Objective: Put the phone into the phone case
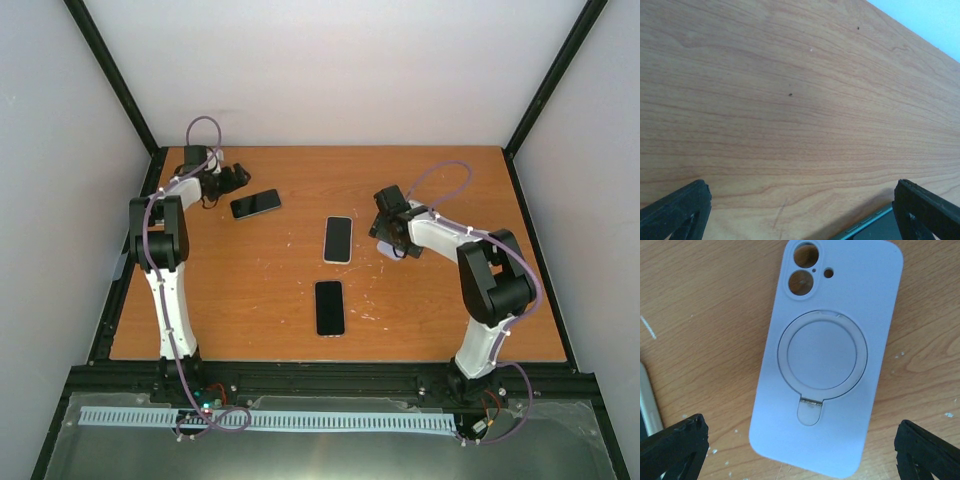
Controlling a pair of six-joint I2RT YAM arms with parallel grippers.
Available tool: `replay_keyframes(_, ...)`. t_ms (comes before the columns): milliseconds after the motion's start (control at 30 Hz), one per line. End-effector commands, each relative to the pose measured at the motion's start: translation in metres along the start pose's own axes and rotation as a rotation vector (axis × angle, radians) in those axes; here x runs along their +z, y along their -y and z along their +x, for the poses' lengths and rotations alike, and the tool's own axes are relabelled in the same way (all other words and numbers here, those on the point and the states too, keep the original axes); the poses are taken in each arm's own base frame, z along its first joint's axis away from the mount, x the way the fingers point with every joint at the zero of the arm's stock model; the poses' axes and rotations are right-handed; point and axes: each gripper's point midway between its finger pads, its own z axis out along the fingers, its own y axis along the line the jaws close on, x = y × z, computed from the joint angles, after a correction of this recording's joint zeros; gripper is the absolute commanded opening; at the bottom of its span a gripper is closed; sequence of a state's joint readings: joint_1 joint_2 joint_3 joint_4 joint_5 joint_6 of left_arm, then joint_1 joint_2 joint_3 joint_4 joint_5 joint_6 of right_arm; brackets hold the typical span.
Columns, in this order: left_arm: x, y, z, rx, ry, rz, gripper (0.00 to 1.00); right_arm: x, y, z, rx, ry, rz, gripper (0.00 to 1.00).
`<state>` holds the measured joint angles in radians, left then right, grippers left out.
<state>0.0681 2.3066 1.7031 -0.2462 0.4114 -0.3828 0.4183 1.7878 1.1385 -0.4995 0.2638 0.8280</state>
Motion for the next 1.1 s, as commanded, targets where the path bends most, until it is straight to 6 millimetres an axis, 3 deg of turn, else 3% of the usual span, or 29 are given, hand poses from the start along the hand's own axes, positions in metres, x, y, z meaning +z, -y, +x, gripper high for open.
replay_keyframes(0, 0.011, 0.004, 0.038, -0.062, -0.088, 0.015, 0.99, 0.014, 0.010, -0.017, 0.011, 0.045, 0.079, 1.00)
replay_keyframes(233, -0.002, 0.020, 0.060, -0.051, -0.115, -0.007, 0.99, 0.028, 0.007, -0.015, -0.022, 0.003, 0.082, 1.00)
replay_keyframes(567, -0.013, 0.034, 0.114, -0.079, -0.230, -0.025, 0.98, 0.042, 0.018, -0.003, -0.058, -0.024, 0.113, 0.99)
replay_keyframes(1067, -0.047, 0.061, 0.183, -0.130, -0.298, 0.010, 0.93, 0.034, 0.036, 0.027, -0.090, -0.069, 0.074, 0.86)
